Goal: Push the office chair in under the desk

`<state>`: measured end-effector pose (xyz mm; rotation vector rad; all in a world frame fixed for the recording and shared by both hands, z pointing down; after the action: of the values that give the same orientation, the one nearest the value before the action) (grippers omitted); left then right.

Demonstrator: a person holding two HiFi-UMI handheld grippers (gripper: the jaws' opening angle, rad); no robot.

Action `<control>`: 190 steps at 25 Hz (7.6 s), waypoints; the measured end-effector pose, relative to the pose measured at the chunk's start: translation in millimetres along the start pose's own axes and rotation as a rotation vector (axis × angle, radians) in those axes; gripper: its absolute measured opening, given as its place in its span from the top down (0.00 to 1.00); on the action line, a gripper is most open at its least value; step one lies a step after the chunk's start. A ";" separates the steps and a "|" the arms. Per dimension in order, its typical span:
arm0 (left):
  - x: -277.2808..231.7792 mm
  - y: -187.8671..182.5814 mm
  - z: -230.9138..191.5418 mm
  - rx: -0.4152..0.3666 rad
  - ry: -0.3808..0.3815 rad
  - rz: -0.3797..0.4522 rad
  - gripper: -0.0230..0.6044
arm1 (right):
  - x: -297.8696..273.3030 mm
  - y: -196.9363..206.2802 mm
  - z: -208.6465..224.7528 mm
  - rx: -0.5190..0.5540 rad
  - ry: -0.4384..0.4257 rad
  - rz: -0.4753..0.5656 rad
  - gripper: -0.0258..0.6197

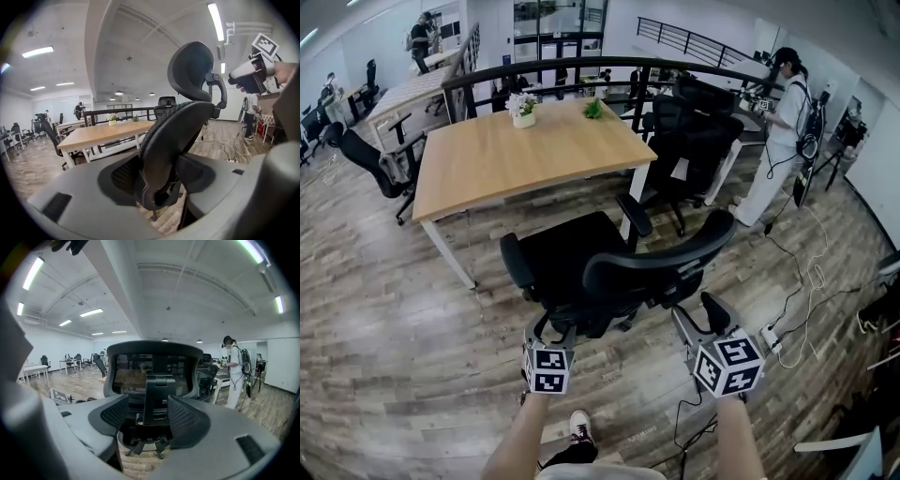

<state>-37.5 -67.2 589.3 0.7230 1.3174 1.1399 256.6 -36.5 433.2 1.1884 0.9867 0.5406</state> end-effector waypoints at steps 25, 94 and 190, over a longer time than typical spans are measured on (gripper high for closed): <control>-1.0 -0.3 1.5 -0.027 0.024 -0.020 0.51 | -43.3 6.2 34.4 -0.011 -0.033 -0.048 0.45; -166.9 -35.9 -156.9 0.121 -0.074 0.027 0.54 | -258.8 -77.2 23.6 0.036 -0.151 -0.081 0.45; -449.4 -124.9 -281.6 0.077 -0.120 0.083 0.53 | -560.4 -199.0 126.4 0.079 -0.267 -0.120 0.45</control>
<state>-229.1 -577.2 589.4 0.8959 1.2446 1.0985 59.6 -611.4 447.1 1.2270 0.8489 0.2416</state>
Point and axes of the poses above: the fingertips, and each gripper's own axes: x backward along the fingers, z to its right, y out of its underside, the point moved 7 cm from there along x, backward along the fingers, and after that the axes turned 12 degrees about -y, right-handed, at the moved point
